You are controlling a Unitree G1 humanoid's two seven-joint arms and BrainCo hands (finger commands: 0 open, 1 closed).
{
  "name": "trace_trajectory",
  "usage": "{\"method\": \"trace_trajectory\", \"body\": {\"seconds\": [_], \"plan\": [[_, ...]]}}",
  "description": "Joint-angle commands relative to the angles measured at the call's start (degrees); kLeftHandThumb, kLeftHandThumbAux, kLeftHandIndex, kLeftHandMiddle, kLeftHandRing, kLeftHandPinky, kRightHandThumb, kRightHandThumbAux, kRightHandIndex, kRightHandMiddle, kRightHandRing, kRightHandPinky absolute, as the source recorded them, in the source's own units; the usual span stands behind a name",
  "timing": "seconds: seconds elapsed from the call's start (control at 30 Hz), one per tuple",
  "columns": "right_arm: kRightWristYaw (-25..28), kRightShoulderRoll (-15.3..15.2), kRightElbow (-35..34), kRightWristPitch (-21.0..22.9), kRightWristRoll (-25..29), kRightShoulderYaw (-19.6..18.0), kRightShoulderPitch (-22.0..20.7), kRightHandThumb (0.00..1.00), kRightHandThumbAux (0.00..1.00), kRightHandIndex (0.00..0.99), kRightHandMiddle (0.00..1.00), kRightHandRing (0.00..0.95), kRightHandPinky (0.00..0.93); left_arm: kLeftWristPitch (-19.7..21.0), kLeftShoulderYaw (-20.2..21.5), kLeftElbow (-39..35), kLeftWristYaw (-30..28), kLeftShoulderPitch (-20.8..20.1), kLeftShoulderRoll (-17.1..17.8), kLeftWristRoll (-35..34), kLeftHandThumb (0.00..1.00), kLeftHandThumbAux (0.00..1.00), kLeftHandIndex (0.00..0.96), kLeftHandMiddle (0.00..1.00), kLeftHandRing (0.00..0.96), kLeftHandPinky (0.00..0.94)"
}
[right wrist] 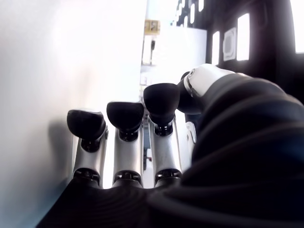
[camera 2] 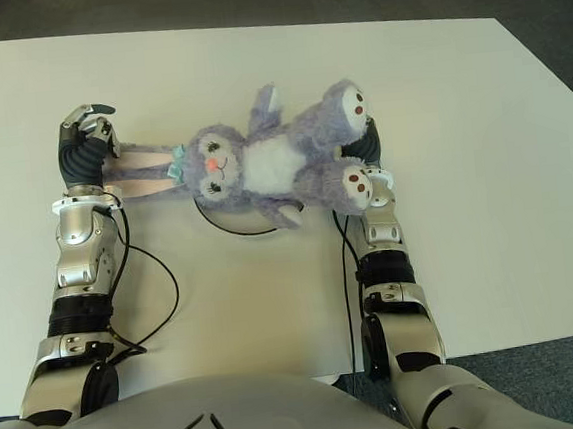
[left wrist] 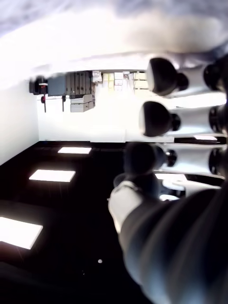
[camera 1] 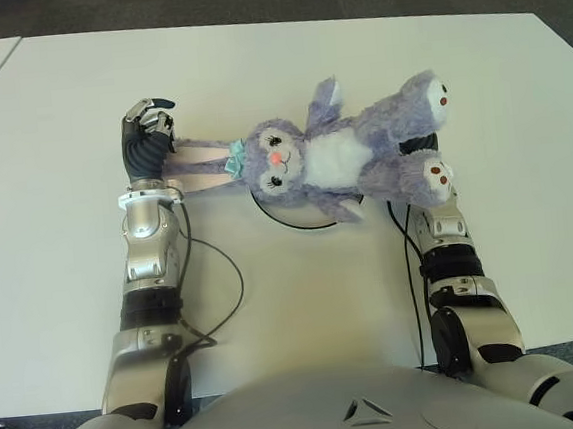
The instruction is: Put the doll into the plate.
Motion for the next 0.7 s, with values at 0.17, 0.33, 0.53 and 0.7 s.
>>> {"method": "trace_trajectory", "body": {"seconds": [0.17, 0.33, 0.53, 0.7], "plan": [[0.3, 0.0, -2.9, 3.4, 0.6, -0.5, 3.3, 0.709, 0.717, 0.441, 0.838, 0.827, 0.816, 2.8, -1.9, -3.0, -0.8, 5.5, -2.0, -0.3, 0.712, 0.701, 0.444, 0.816, 0.835, 0.833], [0.4, 0.3, -5.4, 4.1, 0.9, -0.8, 4.6, 0.709, 0.717, 0.441, 0.841, 0.827, 0.823, 3.5, -2.6, -5.0, -0.8, 6.6, -2.3, -0.5, 0.713, 0.701, 0.445, 0.818, 0.836, 0.845], [0.2, 0.8, -8.3, 4.4, 1.5, -1.4, 6.3, 0.71, 0.717, 0.441, 0.844, 0.836, 0.826, 3.8, -3.3, -7.1, -0.6, 7.8, -3.0, -0.5, 0.714, 0.7, 0.445, 0.825, 0.84, 0.857], [0.1, 1.0, -10.8, 5.3, 2.0, -1.7, 7.6, 0.709, 0.716, 0.441, 0.839, 0.835, 0.817, 5.0, -3.7, -8.4, -1.1, 8.5, -3.2, -1.1, 0.714, 0.7, 0.445, 0.831, 0.845, 0.853]]}}
